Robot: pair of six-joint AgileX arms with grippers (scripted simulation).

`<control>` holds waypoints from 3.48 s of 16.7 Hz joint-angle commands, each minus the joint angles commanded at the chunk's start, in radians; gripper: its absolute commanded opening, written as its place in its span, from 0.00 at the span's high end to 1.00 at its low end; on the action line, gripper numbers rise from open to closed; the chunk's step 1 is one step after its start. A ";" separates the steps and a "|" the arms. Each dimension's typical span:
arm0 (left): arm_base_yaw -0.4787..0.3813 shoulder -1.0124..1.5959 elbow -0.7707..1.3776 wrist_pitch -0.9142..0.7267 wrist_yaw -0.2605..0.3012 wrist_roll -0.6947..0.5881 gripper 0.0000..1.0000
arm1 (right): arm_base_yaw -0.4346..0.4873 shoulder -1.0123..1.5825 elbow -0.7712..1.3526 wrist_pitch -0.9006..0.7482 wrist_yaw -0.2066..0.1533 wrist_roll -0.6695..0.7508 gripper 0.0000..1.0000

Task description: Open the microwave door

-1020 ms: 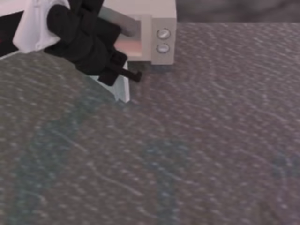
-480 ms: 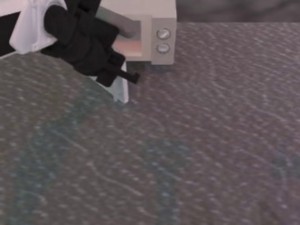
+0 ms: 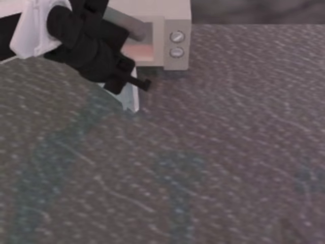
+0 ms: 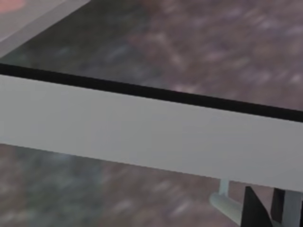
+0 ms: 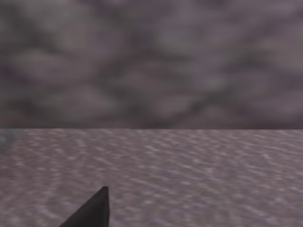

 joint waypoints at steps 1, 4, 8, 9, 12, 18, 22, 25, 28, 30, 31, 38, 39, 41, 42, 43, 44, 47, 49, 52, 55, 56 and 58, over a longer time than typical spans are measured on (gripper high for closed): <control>0.000 0.000 0.000 0.000 0.000 0.000 1.00 | 0.000 0.000 0.000 0.000 0.000 0.000 0.00; 0.000 0.000 0.000 0.000 0.000 0.000 1.00 | 0.000 0.000 0.000 0.000 0.000 0.000 0.00; 0.000 0.000 0.000 0.000 0.000 0.000 1.00 | 0.000 0.000 0.000 0.000 0.000 0.000 0.00; 0.000 0.000 0.000 0.000 0.000 0.000 1.00 | 0.000 0.000 0.000 0.000 0.000 0.000 0.00; 0.000 -0.004 -0.006 -0.001 0.014 0.012 1.00 | 0.000 0.000 0.000 0.000 0.000 0.000 0.00; 0.055 -0.044 -0.052 -0.015 0.082 0.146 1.00 | 0.000 0.000 0.000 0.000 0.000 0.000 0.00; 0.061 -0.049 -0.056 -0.016 0.089 0.161 1.00 | 0.000 0.000 0.000 0.000 0.000 0.000 0.00; 0.061 -0.049 -0.056 -0.016 0.089 0.161 1.00 | 0.000 0.000 0.000 0.000 0.000 0.000 0.00; 0.061 -0.049 -0.056 -0.016 0.089 0.161 1.00 | 0.000 0.000 0.000 0.000 0.000 0.000 0.00; 0.061 -0.049 -0.056 -0.016 0.089 0.161 1.00 | 0.000 0.000 0.000 0.000 0.000 0.000 0.00; 0.061 -0.049 -0.056 -0.016 0.089 0.161 1.00 | 0.000 0.000 0.000 0.000 0.000 0.000 0.00; 0.061 -0.049 -0.056 -0.016 0.089 0.161 1.00 | 0.000 0.000 0.000 0.000 0.000 0.000 0.00; 0.061 -0.049 -0.056 -0.016 0.089 0.161 1.00 | 0.000 0.000 0.000 0.000 0.000 0.000 0.00; 0.061 -0.049 -0.056 -0.016 0.089 0.161 1.00 | 0.000 0.000 0.000 0.000 0.000 0.000 0.00; 0.061 -0.049 -0.056 -0.016 0.089 0.161 1.00 | 0.000 0.000 0.000 0.000 0.000 0.000 0.00; 0.061 -0.049 -0.056 -0.016 0.089 0.161 1.00 | 0.000 0.000 0.000 0.000 0.000 0.000 0.00; 0.061 -0.049 -0.056 -0.016 0.089 0.161 1.00 | 0.000 0.000 0.000 0.000 0.000 0.000 0.00; 0.062 -0.050 -0.060 -0.019 0.101 0.173 1.00 | 0.000 0.000 0.000 0.000 0.000 0.000 0.00; 0.080 -0.057 -0.066 -0.030 0.121 0.216 1.00 | 0.000 0.000 0.000 0.000 0.000 0.000 0.00; 0.114 -0.070 -0.079 -0.049 0.159 0.296 1.00 | 0.000 0.000 0.000 0.000 0.000 0.000 0.00; 0.133 -0.079 -0.086 -0.059 0.181 0.343 1.00 | 0.000 0.000 0.000 0.000 0.000 0.000 0.00; 0.133 -0.079 -0.086 -0.060 0.181 0.343 1.00 | 0.000 0.000 0.000 0.000 0.000 0.000 0.00; 0.133 -0.079 -0.086 -0.060 0.181 0.343 1.00 | 0.000 0.000 0.000 0.000 0.000 0.000 0.00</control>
